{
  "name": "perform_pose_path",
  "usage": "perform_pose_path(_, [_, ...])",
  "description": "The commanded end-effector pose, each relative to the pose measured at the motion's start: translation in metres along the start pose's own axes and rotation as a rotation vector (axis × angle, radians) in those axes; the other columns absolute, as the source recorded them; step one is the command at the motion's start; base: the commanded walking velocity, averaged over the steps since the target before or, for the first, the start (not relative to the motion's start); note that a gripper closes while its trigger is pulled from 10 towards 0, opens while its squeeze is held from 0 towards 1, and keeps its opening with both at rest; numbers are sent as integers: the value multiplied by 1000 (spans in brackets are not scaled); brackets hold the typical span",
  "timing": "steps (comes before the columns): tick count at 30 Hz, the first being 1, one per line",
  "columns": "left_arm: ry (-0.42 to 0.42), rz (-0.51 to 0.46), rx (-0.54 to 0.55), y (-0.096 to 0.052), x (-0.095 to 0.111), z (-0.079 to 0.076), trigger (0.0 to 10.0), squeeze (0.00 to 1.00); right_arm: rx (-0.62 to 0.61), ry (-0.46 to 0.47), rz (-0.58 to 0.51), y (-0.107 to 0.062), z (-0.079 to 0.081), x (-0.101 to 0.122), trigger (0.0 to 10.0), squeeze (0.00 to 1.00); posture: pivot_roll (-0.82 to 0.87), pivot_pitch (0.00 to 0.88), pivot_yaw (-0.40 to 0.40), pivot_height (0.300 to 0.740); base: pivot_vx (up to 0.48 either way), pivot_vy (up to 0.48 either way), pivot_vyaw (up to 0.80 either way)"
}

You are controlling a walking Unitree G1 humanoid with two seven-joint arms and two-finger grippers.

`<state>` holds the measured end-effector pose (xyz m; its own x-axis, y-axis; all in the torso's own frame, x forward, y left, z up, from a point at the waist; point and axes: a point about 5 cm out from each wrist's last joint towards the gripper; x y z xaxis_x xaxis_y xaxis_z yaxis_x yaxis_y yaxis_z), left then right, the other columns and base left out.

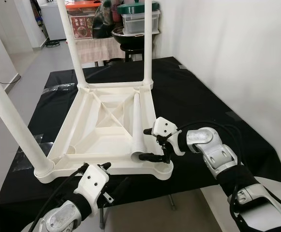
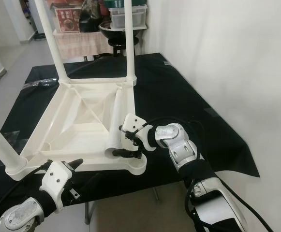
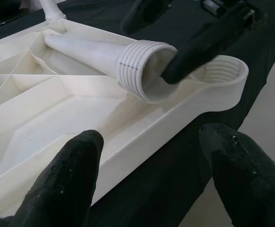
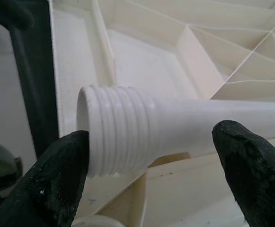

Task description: Building children table

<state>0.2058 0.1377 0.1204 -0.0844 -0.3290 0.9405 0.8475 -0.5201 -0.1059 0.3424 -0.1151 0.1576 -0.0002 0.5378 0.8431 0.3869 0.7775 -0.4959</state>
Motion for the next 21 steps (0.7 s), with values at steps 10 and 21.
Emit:
perform_pose_path(10, [23,25,-3,0,-6,3,10000,0,-311,111,42,12,-17,-3,10000,0,-30,0,39,740,0,0,0])
perform_pose_path(21, [31,20,1,1,-6,4,10000,0,-570,159,1,3,-34,-1,10000,0,-41,0,43,740,0,0,0])
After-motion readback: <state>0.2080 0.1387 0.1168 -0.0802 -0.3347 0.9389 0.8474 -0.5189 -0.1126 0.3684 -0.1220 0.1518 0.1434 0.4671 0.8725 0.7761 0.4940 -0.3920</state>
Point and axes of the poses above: a point about 5 cm out from each wrist's last joint towards the gripper, its own y axis pointing out of the wrist towards the gripper, its own x axis along the axis of the wrist's last joint, z = x × y, and after that the axes turned 8 degrees about y, right-handed
